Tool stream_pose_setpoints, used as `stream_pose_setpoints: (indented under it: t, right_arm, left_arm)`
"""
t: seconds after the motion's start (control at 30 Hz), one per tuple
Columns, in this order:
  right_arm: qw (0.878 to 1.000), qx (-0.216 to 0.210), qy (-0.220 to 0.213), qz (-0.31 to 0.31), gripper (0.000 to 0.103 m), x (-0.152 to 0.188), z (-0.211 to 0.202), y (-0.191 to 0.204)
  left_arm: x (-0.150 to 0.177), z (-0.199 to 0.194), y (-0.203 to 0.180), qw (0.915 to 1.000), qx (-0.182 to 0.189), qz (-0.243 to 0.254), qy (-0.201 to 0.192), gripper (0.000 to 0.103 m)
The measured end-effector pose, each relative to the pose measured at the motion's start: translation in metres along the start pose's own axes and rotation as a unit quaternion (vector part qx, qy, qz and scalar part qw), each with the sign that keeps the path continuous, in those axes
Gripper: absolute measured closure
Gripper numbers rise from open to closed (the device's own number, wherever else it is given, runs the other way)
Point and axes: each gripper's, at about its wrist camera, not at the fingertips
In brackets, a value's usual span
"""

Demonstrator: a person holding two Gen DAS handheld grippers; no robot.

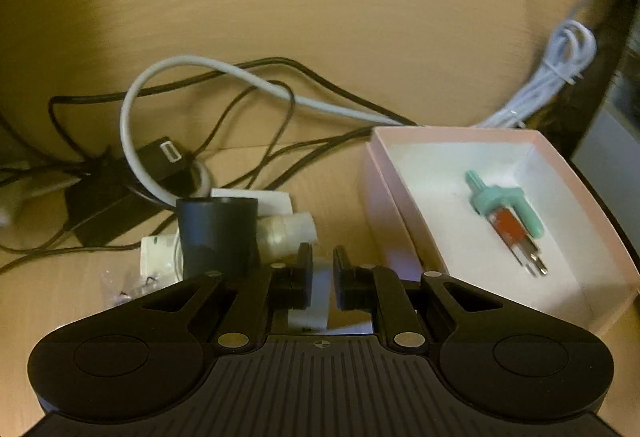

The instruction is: Organize rigid objects

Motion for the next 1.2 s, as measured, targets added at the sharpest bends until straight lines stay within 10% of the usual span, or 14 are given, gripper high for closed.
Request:
stream_pose_setpoints:
  t: [0.5, 0.73, 0.97, 1.2]
  right_arm:
    - [0.994, -0.084, -0.028, -0.065, 0.042, -0.028, 0.034, 0.058]
    - [0.989, -0.083, -0.066, -0.103, 0.042, -0.084, 0.07, 0.104]
    - [0.985, -0.07, -0.011, -0.156, 0.035, -0.144, 0.152, 0.154]
    - [0.985, -0.089, -0.006, -0.15, 0.064, -0.144, 0.132, 0.151]
  left_arm:
    - [0.094, -0.079, 0.037, 0.9952, 0.074, -0.037, 0.053, 0.091]
    - [0.142, -0.142, 0.087, 0.9838, 0.034, -0.176, 0.003, 0.091]
    - [0.172, -0.173, 0.115, 0.9732, 0.019, -0.229, -0.004, 0.091]
    - [0.183, -0.173, 0.131, 0.9732, 0.007, -0.23, 0.008, 0.091]
Point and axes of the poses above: each gripper's, at about its wrist camera, not at the fingertips, and z roughly the way its jaws point, y to its left, x to its underside, and after that the axes turned 4 degrees about y, right-handed
